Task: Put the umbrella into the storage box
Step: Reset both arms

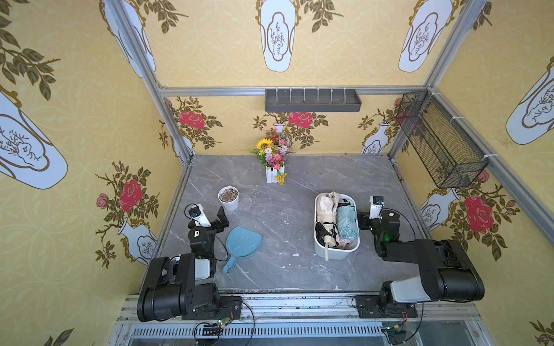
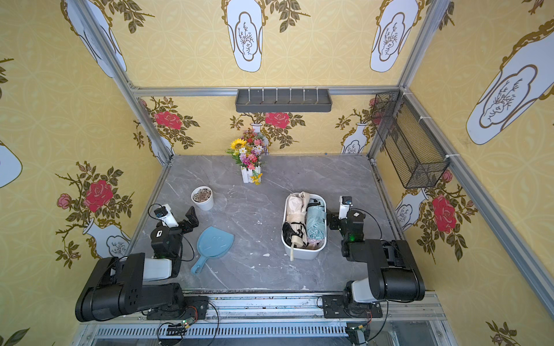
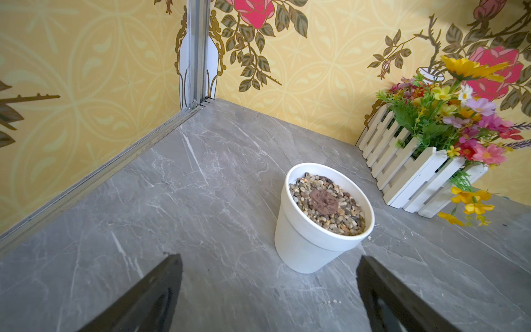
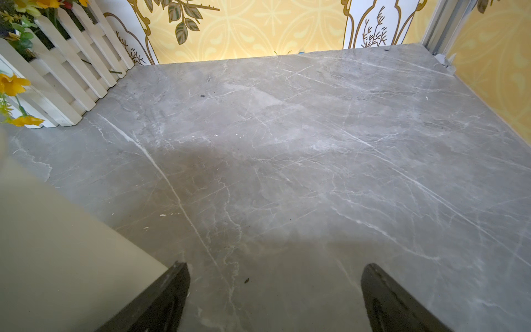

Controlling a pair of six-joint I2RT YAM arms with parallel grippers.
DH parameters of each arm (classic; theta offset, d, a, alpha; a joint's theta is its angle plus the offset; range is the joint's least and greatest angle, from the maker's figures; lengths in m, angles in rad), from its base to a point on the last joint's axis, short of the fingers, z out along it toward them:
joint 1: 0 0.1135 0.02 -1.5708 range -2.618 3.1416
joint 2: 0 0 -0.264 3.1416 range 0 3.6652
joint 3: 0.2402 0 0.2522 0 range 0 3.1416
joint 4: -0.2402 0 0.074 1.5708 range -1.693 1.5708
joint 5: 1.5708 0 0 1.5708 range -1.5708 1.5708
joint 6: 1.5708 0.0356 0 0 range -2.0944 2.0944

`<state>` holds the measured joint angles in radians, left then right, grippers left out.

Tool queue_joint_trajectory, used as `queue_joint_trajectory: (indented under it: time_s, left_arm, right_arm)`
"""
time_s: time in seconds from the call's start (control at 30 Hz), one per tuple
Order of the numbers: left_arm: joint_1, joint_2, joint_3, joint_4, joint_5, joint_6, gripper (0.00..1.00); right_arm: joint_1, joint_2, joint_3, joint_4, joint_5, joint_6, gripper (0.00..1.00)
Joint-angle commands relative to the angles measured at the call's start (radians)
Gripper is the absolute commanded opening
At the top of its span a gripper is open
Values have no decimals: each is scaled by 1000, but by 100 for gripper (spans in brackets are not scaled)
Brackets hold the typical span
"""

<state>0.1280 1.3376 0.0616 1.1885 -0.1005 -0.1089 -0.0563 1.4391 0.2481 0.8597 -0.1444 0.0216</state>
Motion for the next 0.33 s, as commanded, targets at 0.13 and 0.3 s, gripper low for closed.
queue_joint_trajectory:
  time_s: [0.13,0.3]
  left_arm:
    - [1,4,1,39,16,12,100]
    - [0,10,6,36,13,15,100]
  right_arm:
    - [16,3,10,4,39,-18,97]
    - [19,-5,2,8,47,-19,97]
